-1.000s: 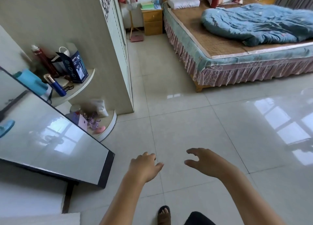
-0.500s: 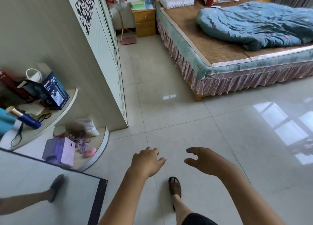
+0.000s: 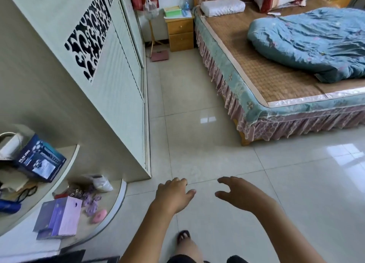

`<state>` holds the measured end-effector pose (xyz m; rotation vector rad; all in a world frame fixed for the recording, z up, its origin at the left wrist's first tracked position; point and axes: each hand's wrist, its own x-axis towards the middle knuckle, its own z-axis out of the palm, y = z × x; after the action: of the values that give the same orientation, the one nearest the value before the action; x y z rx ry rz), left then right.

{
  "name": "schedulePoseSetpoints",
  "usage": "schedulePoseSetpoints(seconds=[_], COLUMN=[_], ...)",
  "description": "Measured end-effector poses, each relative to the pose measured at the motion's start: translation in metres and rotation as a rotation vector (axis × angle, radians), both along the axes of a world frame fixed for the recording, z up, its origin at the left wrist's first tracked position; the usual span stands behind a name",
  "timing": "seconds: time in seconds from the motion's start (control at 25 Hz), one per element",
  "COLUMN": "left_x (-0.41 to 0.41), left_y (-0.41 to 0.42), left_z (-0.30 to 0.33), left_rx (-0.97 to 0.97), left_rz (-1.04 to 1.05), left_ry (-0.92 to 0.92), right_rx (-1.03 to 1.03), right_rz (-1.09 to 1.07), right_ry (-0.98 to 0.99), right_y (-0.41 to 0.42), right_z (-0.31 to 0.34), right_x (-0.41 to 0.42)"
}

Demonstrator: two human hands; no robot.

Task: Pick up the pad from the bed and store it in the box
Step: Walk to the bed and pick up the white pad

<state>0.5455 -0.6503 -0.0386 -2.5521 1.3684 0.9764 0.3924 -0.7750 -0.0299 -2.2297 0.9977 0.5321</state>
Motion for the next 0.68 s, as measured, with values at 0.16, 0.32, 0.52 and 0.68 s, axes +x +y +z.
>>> schedulePoseSetpoints(seconds=[0.16,0.32,0.52,0.68], left_x=[0.06,0.133,0.225,0.274], left_y=[-0.067,-0.139,-0.237,-0.306], left_z=[-0.004,-0.005,-0.003,-0.003], left_rx=[-0.016,-0.037,-0.033,-0.019], left_rz=[0.003,-0.031,-0.08,-0.124], left_ry=[-0.006,-0.014,-0.045,-0.039], right_rx=[0.0,-0.012,-0.011,-0.013], right_rz=[0.006,-0.002,-0.047,-0.064], right_ry=[-0.021,-0.029,-0.069,-0.068], right_y=[-0.067,-0.135,-0.225,-0.294], right_z=[-0.004,0.001,0.017,0.016], right_x=[0.061,0.13,0.212,0.259])
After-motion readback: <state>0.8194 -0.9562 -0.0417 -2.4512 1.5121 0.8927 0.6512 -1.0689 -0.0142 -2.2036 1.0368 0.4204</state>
